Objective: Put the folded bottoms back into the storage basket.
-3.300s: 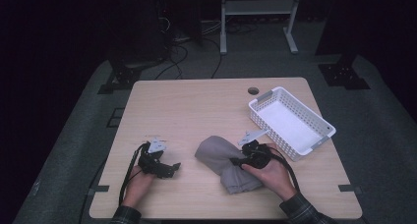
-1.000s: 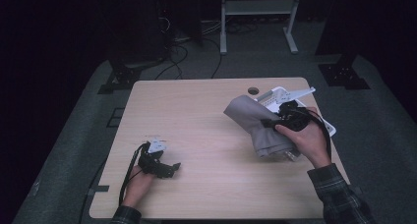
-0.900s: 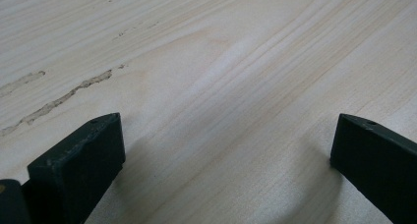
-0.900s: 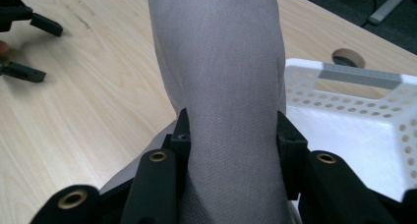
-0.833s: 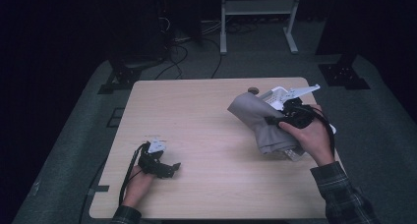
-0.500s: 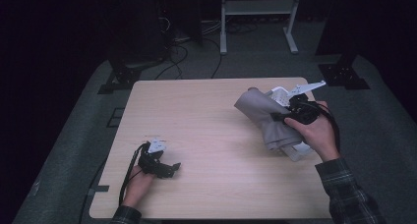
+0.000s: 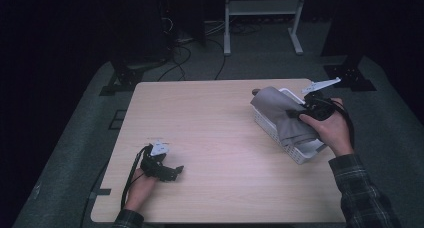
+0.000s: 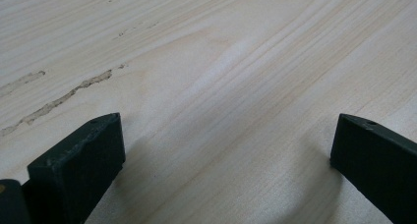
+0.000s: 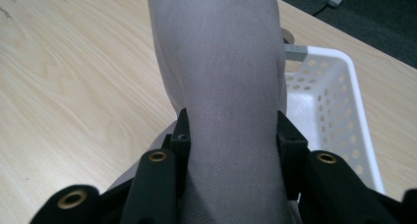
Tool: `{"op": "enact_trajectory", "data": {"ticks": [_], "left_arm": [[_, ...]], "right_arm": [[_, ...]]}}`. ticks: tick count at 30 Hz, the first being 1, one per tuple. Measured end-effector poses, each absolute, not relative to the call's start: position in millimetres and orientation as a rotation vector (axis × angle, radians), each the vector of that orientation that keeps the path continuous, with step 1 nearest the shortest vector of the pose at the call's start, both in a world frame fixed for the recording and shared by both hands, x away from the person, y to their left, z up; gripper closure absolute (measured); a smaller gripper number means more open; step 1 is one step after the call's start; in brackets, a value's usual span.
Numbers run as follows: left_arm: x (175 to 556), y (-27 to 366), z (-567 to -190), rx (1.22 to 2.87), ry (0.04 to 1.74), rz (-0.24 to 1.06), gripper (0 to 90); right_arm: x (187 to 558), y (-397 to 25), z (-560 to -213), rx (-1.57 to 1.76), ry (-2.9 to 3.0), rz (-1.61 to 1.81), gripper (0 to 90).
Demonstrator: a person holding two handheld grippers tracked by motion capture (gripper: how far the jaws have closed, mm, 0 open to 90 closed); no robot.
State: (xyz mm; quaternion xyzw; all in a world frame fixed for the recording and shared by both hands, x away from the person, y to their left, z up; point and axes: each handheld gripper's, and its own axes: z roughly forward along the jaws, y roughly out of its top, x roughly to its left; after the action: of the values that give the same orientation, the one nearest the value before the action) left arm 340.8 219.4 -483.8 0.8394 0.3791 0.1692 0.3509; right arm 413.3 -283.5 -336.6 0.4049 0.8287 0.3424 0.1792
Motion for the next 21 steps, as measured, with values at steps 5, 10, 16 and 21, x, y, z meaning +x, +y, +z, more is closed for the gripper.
{"op": "enact_trajectory", "data": {"ticks": [5, 10, 16, 21], "left_arm": [[340.8, 219.4, -483.8, 2.173, 0.981, 0.439, 0.0], [340.8, 219.4, -483.8, 2.174, 0.981, 0.439, 0.0], [341.0, 219.6, -483.7, 2.177, 0.978, 0.439, 0.0], [341.0, 219.6, -483.7, 2.178, 0.978, 0.439, 0.0]], "right_arm": [[420.3, -292.5, -341.5, 1.147, 2.351, 0.961, 61.6], [424.7, -297.0, -344.7, 1.163, 2.346, 0.937, 61.6], [433.2, -306.3, -350.4, 1.156, 2.344, 0.895, 61.5], [438.3, -308.5, -356.1, 1.156, 2.356, 0.878, 61.5]]}}
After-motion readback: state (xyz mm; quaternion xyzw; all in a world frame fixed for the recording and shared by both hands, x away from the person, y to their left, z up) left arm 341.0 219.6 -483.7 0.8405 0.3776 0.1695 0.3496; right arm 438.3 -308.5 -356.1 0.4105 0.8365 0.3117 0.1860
